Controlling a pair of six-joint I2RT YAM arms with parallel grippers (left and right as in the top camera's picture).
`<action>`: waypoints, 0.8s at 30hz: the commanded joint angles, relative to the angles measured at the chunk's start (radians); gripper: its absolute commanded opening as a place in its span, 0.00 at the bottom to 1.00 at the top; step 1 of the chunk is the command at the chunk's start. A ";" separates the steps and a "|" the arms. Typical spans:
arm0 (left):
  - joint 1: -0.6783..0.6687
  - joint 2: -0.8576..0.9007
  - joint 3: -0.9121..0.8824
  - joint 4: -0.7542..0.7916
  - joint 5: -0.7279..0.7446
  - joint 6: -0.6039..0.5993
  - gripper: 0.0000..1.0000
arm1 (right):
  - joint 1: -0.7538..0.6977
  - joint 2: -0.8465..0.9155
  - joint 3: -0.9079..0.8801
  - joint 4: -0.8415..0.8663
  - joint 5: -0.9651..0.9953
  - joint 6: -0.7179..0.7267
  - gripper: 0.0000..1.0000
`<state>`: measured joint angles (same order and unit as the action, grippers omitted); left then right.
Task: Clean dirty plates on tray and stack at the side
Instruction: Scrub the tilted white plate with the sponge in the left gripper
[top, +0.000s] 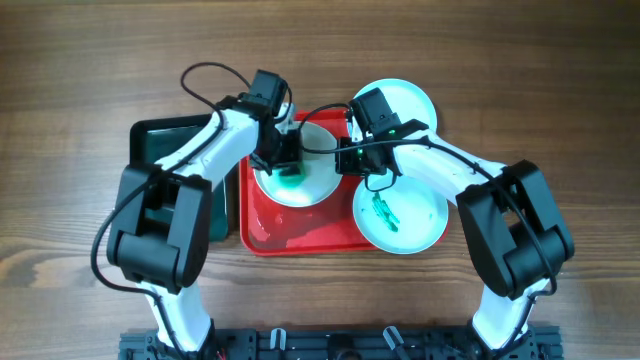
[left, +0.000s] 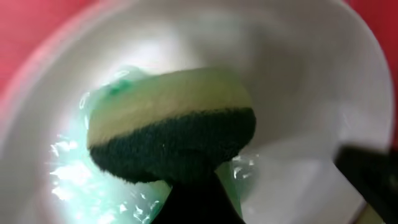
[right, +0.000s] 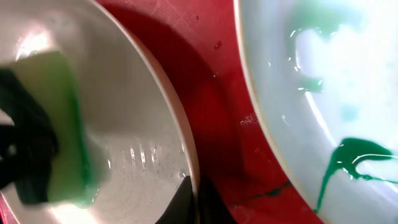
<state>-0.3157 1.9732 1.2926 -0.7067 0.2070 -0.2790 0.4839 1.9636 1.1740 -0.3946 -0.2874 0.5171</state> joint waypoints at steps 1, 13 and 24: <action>0.034 0.037 -0.003 -0.007 -0.261 -0.047 0.04 | 0.004 0.011 0.011 -0.002 -0.024 0.003 0.04; -0.016 0.037 -0.003 -0.121 0.357 0.122 0.04 | 0.004 0.011 0.011 0.002 -0.047 0.000 0.04; -0.016 0.037 -0.003 -0.082 -0.387 -0.207 0.04 | 0.004 0.011 0.011 0.012 -0.049 -0.001 0.04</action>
<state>-0.3515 1.9774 1.3113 -0.7361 0.0666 -0.3843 0.4877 1.9644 1.1740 -0.3862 -0.3065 0.5198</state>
